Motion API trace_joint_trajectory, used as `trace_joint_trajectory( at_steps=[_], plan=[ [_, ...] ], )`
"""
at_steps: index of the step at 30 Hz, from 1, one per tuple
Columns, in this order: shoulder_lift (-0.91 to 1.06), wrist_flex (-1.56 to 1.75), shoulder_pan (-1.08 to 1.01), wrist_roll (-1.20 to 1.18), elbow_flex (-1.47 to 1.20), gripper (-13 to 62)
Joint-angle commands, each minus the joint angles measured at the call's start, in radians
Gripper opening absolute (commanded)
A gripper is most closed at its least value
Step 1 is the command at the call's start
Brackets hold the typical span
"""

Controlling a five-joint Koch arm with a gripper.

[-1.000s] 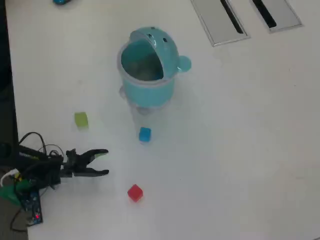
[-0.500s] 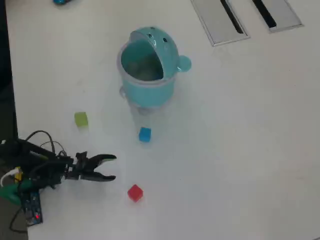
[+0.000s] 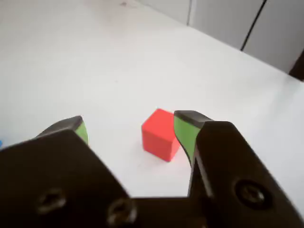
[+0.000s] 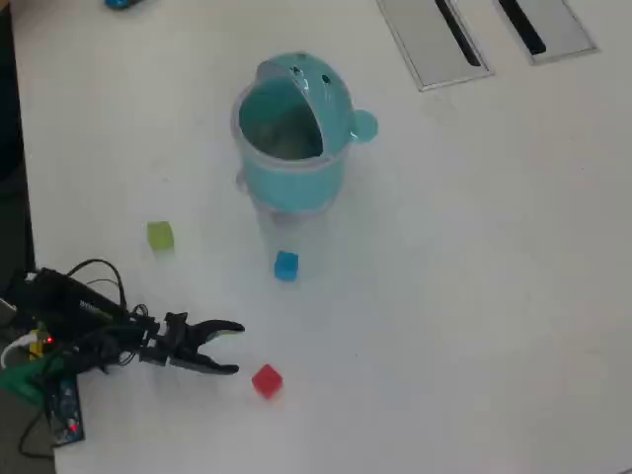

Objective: Grasp RGB lego blocks and put them in the bin one by one.

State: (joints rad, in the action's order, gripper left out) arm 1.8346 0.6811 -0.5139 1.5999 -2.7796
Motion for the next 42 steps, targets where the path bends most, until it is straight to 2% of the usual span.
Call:
trace_joint_trajectory(
  at_steps=[1, 9, 15, 20, 31, 42],
  plan=[
    [-0.003, 0.0, -0.028, 0.011, 0.069, 33.0],
    [-0.002, -0.052, -0.064, 0.043, 0.091, 33.0],
    [0.114, -0.529, -0.054, 0.117, 0.245, 33.0],
    [0.141, -0.634, -0.021, 0.112, 0.318, 33.1],
    [-0.081, -0.706, -0.067, 0.114, 0.554, 33.5],
    [-0.14, -1.223, -0.089, 0.15, 0.871, 33.2]
  ],
)
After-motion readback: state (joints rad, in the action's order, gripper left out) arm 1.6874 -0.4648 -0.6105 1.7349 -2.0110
